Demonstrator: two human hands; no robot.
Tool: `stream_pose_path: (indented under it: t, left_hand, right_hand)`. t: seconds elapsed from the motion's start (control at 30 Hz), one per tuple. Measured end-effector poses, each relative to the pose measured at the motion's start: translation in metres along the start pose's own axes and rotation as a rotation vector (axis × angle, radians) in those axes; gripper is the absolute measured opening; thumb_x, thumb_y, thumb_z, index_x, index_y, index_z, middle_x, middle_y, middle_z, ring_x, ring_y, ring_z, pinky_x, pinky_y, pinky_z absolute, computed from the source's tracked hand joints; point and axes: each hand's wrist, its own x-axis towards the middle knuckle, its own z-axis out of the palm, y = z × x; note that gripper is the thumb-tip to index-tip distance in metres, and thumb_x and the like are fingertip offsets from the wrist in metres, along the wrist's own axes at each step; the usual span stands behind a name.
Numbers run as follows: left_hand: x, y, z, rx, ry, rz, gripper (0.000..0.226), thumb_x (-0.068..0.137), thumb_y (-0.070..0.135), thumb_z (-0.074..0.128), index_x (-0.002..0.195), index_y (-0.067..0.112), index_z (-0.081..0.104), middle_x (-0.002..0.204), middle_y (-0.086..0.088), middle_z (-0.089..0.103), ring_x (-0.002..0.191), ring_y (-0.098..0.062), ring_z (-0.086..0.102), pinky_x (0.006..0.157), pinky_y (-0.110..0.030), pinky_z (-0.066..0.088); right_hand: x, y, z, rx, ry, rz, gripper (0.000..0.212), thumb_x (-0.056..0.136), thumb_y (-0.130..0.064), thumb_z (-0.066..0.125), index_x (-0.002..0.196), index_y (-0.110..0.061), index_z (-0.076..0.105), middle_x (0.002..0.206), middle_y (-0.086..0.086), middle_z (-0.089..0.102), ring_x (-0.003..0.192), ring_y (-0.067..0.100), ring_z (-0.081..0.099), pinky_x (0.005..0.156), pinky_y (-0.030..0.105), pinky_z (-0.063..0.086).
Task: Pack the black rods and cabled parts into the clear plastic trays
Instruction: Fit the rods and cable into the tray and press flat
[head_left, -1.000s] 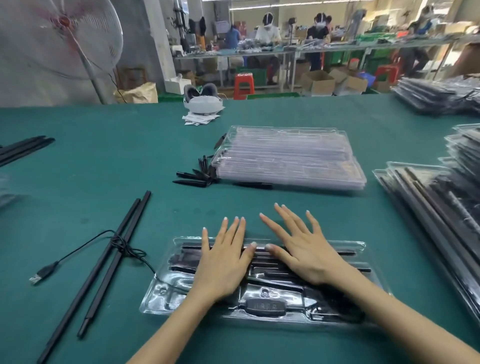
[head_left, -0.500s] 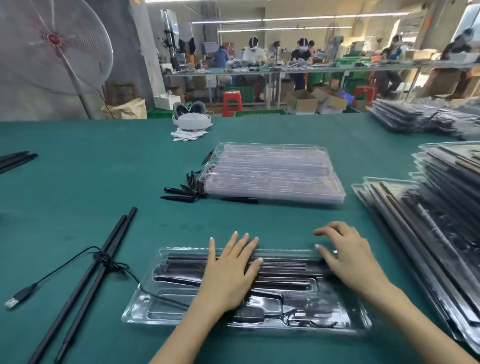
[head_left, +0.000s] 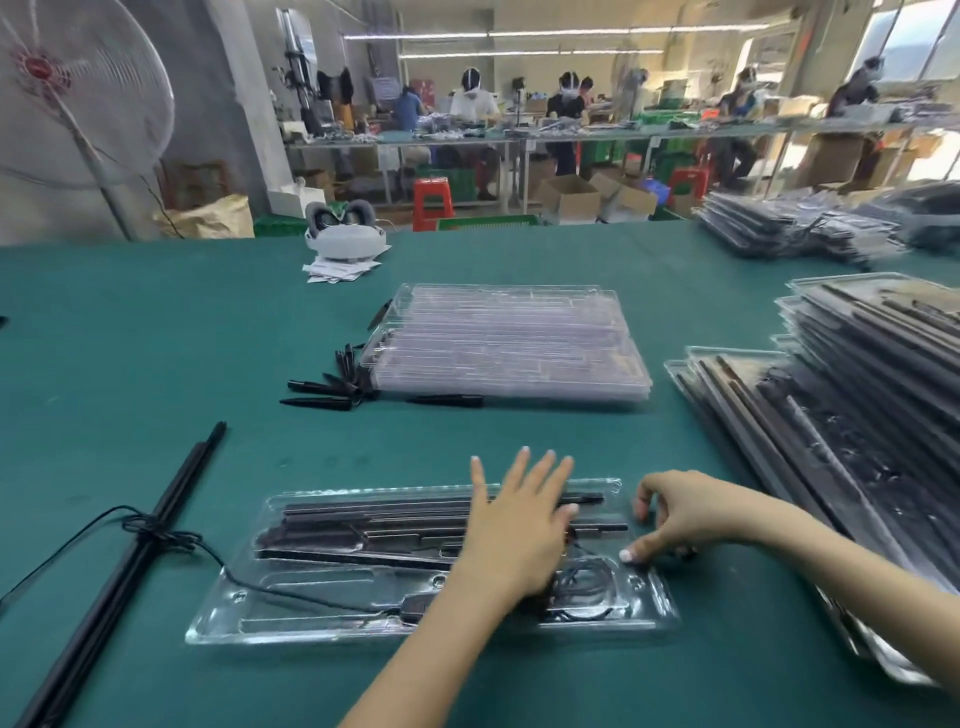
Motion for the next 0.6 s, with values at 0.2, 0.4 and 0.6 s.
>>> stream_pose_path:
  t: [0.2,0.4,0.6]
  left_hand:
    - [0.01,0.011,0.024,-0.021,0.053,-0.006,0.055,0.101,0.048,0.012,0.151,0.033,-0.004,0.159,0.014,-0.008,0.145,-0.011,-0.017,0.111,-0.053,-0.022]
    - [0.009,0.011,0.031,-0.008,0.096,0.002,0.056,0.101,0.048,0.011,0.152,0.03,-0.006,0.159,0.013,-0.01,0.145,-0.011,-0.016,0.112,-0.054,-0.019]
    - [0.009,0.012,0.03,-0.027,0.101,0.02,0.055,0.101,0.046,0.014,0.152,0.027,0.009,0.16,0.009,0.004,0.147,-0.012,-0.011,0.112,-0.055,-0.017]
  right_hand:
    - [-0.001,-0.001,-0.01,-0.03,-0.155,-0.034,0.055,0.059,-0.046,0.087,0.092,-0.026,0.047,0.072,-0.01,0.056,0.055,0.003,0.05,0.051,0.012,0.037]
    - [-0.001,-0.01,-0.002,-0.243,-0.079,0.015,0.076,0.051,-0.06,0.085,0.103,-0.025,0.043,0.086,-0.015,0.05,0.072,-0.001,0.046,0.057,0.014,0.035]
    - [0.008,-0.034,-0.004,-0.728,0.158,-0.316,0.159,0.032,-0.062,0.087,0.133,-0.052,-0.036,0.151,-0.011,-0.009,0.14,0.023,-0.004,0.097,0.067,0.03]
